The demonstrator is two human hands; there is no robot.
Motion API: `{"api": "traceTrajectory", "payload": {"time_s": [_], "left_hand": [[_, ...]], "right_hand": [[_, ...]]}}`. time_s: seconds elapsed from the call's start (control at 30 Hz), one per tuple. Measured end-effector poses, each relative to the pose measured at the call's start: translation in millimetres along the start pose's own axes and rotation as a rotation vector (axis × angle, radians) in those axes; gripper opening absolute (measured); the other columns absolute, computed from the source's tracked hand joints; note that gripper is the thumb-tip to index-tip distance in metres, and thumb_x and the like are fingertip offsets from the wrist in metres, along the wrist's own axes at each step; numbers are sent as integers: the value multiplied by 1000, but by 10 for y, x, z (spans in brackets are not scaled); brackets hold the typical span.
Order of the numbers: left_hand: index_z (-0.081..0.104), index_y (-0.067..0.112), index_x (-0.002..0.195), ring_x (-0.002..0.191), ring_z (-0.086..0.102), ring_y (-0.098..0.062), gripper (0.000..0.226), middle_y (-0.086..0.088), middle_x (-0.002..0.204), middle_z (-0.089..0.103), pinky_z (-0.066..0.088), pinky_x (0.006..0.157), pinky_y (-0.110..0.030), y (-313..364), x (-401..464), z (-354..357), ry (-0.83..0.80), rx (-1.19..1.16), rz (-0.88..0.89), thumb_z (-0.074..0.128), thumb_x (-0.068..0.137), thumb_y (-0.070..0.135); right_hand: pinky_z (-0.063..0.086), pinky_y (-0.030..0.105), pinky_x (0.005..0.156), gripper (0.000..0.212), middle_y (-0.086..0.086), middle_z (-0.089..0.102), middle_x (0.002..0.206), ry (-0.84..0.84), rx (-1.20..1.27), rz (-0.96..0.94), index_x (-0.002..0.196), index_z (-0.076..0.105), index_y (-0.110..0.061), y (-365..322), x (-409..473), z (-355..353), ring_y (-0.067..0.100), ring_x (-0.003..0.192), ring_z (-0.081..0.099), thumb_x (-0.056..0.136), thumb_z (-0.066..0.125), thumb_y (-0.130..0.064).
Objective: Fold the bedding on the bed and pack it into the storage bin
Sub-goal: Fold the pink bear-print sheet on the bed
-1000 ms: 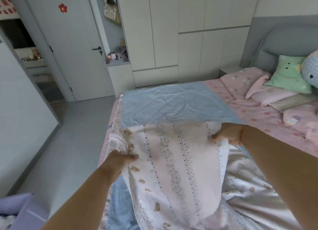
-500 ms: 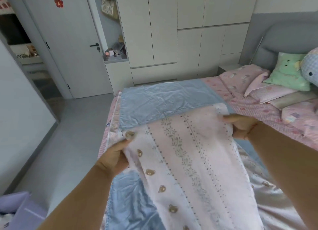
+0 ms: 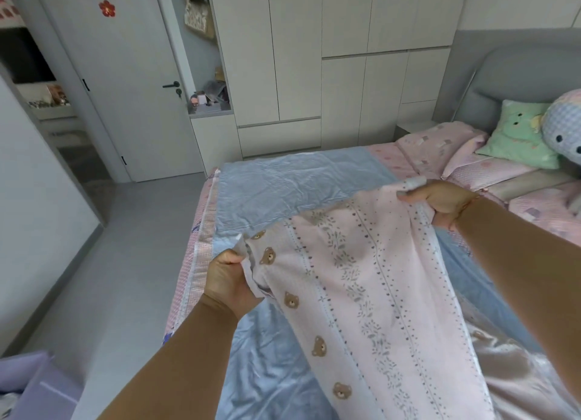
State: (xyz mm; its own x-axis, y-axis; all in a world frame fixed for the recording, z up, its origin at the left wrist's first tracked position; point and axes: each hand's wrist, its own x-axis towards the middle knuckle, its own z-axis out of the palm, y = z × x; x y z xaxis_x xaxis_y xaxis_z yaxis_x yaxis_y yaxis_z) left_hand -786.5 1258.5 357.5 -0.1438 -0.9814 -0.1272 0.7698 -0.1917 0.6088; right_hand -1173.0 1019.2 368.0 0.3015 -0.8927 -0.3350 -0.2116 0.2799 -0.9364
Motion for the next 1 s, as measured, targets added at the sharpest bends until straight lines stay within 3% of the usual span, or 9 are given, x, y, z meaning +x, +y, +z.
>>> {"api": "traceTrajectory", "payload": {"time_s": [0.13,0.27,0.37,0.5,0.6,0.67,0.8,0.93,1.0], "left_hand": [[72,6,102,94,68,-32,59,-17,104,68,54,85,-44,-155,37,152,-25,97,-91,85,47,21],[75,7,88,78,70,-28,16,-15,87,72,58,71,-38,-161,55,233,99,339,-189,66,75,10],[72,4,93,75,70,-30,24,-17,85,72,59,68,-38,72,68,342,148,463,-177,66,70,6],[66,4,96,74,70,-27,31,-15,83,71,57,73,-38,659,97,712,170,593,34,69,65,5],[71,8,90,82,70,-26,17,-11,88,72,58,77,-38,1092,19,1095,83,628,190,61,76,6],[73,11,91,86,70,-24,21,-8,91,74,58,79,-39,1358,-54,1338,58,633,277,52,88,10],[62,10,121,99,68,-26,33,-11,109,70,59,75,-40,1741,-133,1581,118,623,335,54,91,21],[64,10,97,63,71,-22,13,-8,78,72,58,50,-36,1720,-129,1460,342,610,316,54,94,18],[64,10,94,61,69,-24,15,-10,77,71,58,51,-37,1576,-139,1257,362,620,213,53,93,20]], "right_hand": [[2,66,111,91,2,34,152,-45,15,-20,128,58,-18,-270,-244,146,22,142,23,47,94,-38],[39,53,104,49,15,64,122,-31,49,-86,115,64,-3,-751,-986,668,29,113,60,69,72,-16],[54,42,86,23,13,73,99,-14,27,-176,104,66,-3,-1014,-1199,728,24,87,71,84,60,-11],[51,46,91,30,11,71,103,87,54,-303,106,66,-9,-1415,-1335,739,26,96,68,77,70,-16],[57,32,65,6,3,75,79,120,86,-430,92,65,-10,-1772,-1519,802,17,74,72,89,61,-11],[55,26,54,11,-1,73,69,138,146,-502,84,64,-10,-2032,-1644,841,12,66,71,92,57,-8],[59,31,61,21,0,75,77,102,202,-509,85,70,-10,-2341,-1728,870,14,74,72,95,52,-11],[52,39,70,27,14,69,102,95,30,-208,110,61,-3,-2149,-1556,867,27,90,66,93,55,-23],[51,39,70,41,19,66,113,64,-20,-101,117,59,1,-1943,-1437,885,29,96,64,86,61,-25]]}}
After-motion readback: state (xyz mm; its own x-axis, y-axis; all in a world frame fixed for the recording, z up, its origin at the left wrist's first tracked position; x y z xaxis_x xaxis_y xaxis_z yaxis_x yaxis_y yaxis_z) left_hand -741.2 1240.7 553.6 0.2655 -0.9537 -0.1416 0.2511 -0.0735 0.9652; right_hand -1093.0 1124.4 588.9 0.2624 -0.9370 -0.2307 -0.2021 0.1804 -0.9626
